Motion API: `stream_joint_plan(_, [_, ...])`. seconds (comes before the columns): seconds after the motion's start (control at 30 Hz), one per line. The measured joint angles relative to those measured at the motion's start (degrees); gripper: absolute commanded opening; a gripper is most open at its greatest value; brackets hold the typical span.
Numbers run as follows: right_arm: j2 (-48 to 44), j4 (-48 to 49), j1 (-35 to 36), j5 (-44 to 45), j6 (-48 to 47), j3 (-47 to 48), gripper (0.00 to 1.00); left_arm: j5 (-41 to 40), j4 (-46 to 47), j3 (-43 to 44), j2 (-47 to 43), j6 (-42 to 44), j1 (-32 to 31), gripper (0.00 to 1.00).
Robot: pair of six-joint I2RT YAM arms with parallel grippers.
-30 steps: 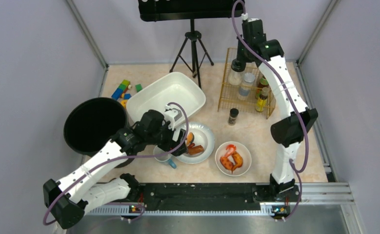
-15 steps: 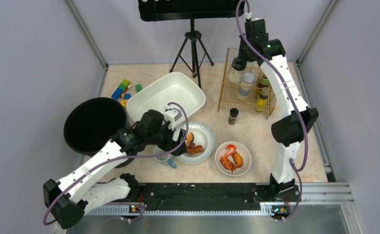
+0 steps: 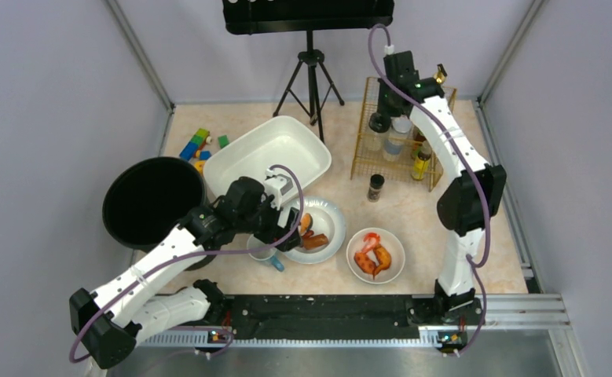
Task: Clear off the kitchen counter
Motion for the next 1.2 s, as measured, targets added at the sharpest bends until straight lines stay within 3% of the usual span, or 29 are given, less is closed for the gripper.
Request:
stream_joint_plan(0.2, [0.0, 4.7, 0.0, -0.7, 0.4, -10.2, 0.00, -0.1, 0.0, 0.0, 0.0, 0.0, 0.0, 0.99])
stream_joint_plan(0.4, [-0.9, 9.3, 0.1, -0.4, 0.4, -13.7, 0.03, -0.2, 0.0, 0.0, 0.0, 0.0, 0.0, 0.99])
stream_joint_plan(0.47, [-1.0, 9.7, 0.1, -0.4, 0.4, -13.9, 0.33, -0.2, 0.0, 0.0, 0.0, 0.0, 0.0, 0.99])
stream_joint_plan(0.5, [-1.0, 9.9, 0.1, -0.4, 0.4, -14.1, 0.41, -0.1, 0.0, 0.0, 0.0, 0.0, 0.0, 0.99])
stream_joint_plan(0.67, [-1.0, 10.3, 0.5, -0.9, 0.5, -14.1, 0.61, -0.1, 0.0, 0.0, 0.5, 0.0, 0.0, 0.99])
stream_joint_plan(0.97, [-3.9, 7.6, 1.6, -1.5, 0.3, -14.2, 0.66, -0.2, 0.0, 0.0, 0.9, 0.0, 0.0, 0.99])
stream_joint_plan(1.2, [-19.8, 7.3, 5.1, -1.7, 0.5, -24.0, 0.66, -0.2, 0.0, 0.0, 0.9, 0.0, 0.0, 0.99])
